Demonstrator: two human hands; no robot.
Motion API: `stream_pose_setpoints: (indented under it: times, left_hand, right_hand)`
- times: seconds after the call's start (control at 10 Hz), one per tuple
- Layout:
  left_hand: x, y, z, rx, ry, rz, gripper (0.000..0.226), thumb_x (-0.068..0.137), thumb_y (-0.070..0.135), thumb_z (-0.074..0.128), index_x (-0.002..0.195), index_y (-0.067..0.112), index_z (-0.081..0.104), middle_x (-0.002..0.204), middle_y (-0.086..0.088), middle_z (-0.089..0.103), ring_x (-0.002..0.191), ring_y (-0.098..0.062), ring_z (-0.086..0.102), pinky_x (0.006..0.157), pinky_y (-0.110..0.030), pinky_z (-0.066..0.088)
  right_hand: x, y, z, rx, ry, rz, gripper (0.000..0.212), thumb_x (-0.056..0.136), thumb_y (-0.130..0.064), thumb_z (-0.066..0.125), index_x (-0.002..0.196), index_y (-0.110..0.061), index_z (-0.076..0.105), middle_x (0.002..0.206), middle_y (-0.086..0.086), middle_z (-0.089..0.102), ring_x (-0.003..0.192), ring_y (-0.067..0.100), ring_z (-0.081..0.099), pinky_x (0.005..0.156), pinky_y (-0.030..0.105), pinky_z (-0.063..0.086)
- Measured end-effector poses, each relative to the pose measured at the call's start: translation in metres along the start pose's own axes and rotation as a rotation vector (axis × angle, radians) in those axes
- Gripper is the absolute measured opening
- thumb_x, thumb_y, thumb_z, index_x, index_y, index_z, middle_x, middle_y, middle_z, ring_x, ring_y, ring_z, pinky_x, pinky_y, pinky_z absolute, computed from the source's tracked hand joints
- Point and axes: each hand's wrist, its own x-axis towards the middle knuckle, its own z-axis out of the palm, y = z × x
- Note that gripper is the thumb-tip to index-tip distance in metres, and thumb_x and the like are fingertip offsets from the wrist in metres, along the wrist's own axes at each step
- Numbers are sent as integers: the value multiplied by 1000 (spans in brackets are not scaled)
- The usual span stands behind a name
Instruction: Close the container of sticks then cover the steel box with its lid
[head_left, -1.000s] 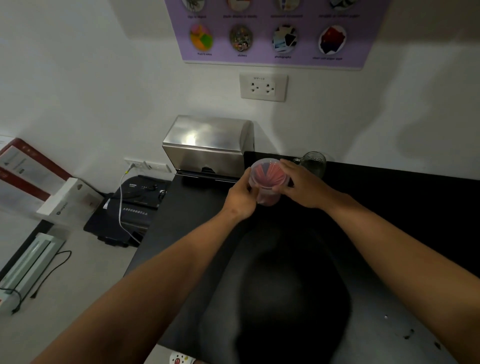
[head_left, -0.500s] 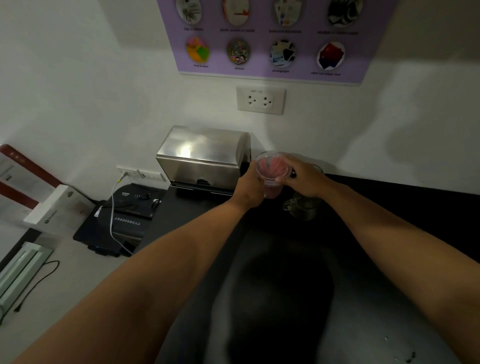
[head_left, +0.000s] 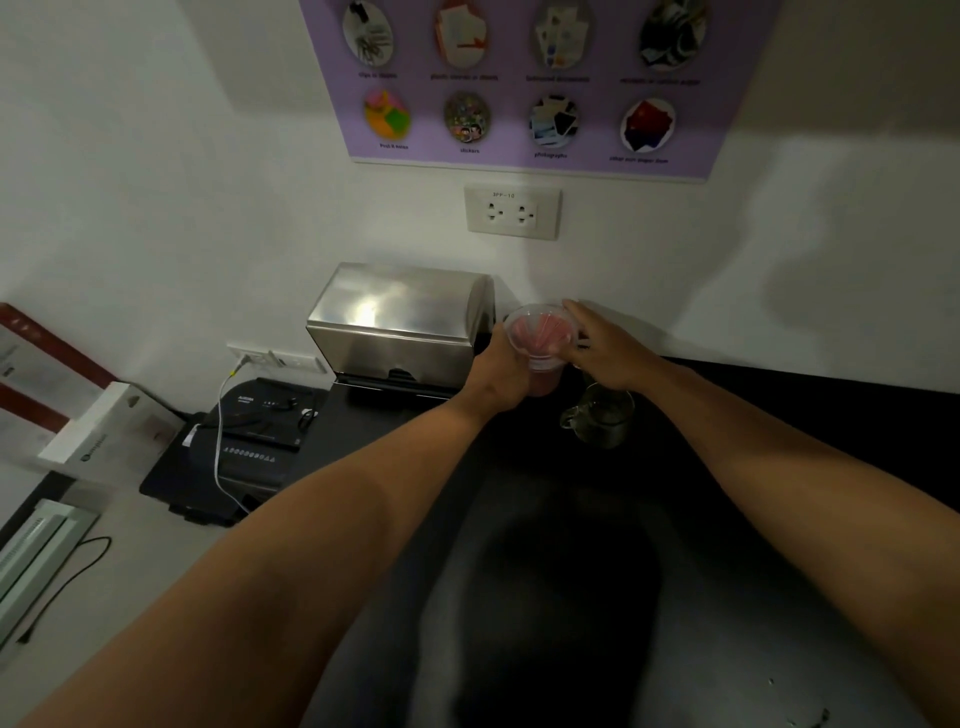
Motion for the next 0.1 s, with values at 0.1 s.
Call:
stream_pose_setpoints:
  times: [0.1]
  left_hand:
    - [-7, -3, -7, -31, -56, 41, 61, 100, 40, 55, 154, 17, 38, 141, -8, 61, 126, -29, 63, 110, -43, 49]
  right_hand:
    - [-8, -11, -4, -12, -2, 1, 78, 102, -38, 62, 165, -17, 21, 171, 6, 28, 152, 26, 37, 123, 47, 35]
